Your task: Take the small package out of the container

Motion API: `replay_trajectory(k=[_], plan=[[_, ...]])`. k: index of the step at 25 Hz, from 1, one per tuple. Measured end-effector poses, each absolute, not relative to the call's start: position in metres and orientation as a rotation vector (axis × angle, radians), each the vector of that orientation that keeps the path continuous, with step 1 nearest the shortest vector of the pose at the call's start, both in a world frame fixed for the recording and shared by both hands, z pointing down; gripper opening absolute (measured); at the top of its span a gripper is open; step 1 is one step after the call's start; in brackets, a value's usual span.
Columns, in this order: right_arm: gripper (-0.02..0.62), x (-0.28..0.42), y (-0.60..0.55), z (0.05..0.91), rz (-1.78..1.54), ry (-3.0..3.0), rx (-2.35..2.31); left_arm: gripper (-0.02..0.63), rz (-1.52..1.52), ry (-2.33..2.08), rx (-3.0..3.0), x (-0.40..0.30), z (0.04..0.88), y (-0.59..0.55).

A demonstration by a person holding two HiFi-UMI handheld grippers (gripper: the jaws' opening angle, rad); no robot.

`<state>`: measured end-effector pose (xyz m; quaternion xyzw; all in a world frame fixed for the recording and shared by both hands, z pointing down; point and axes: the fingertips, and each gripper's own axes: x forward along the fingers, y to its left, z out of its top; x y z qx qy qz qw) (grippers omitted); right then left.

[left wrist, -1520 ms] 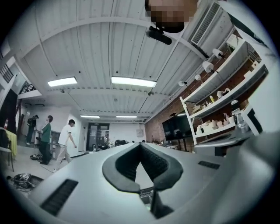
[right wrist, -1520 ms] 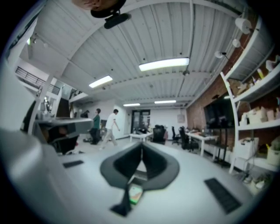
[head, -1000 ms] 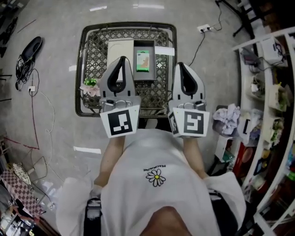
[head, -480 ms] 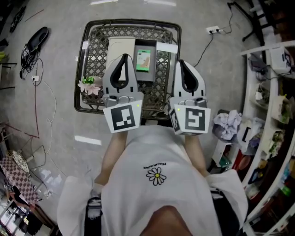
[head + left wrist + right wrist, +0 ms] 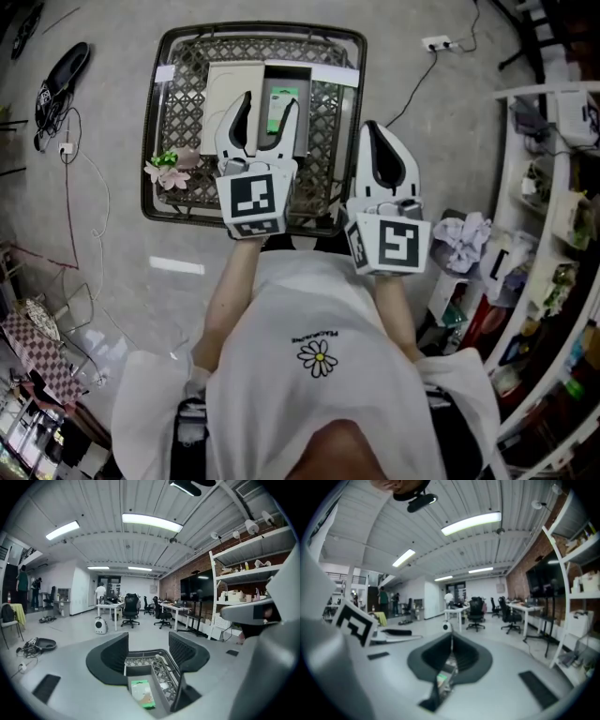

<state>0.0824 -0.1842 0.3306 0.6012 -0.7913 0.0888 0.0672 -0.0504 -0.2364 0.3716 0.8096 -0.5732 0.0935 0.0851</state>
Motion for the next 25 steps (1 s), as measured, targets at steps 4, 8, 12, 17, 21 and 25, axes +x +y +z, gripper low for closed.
replay_trajectory(k=[4,8,12,17,21,25], plan=[[0.031,0.092,-0.188,0.345,0.308,-2.359,1.806,0.315,0.369,-1.618,2.332,-0.039,0.422,-0.249],[0.032,0.099,-0.190,0.359,0.348,-2.332,1.791,0.331,0.462,-1.563,2.238,-0.034,0.470,-0.256],[0.032,0.106,-0.190,0.371,0.385,-2.307,1.773,0.341,0.573,-1.534,2.143,-0.032,0.513,-0.259],[0.032,0.111,-0.192,0.383,0.418,-2.292,1.747,0.344,0.693,-1.501,2.057,-0.029,0.559,-0.262],[0.032,0.111,-0.192,0.391,0.435,-2.289,1.718,0.344,0.766,-1.498,2.004,-0.032,0.590,-0.265],[0.032,0.111,-0.194,0.398,0.449,-2.286,1.695,0.344,0.814,-1.490,1.951,-0.037,0.614,-0.268]])
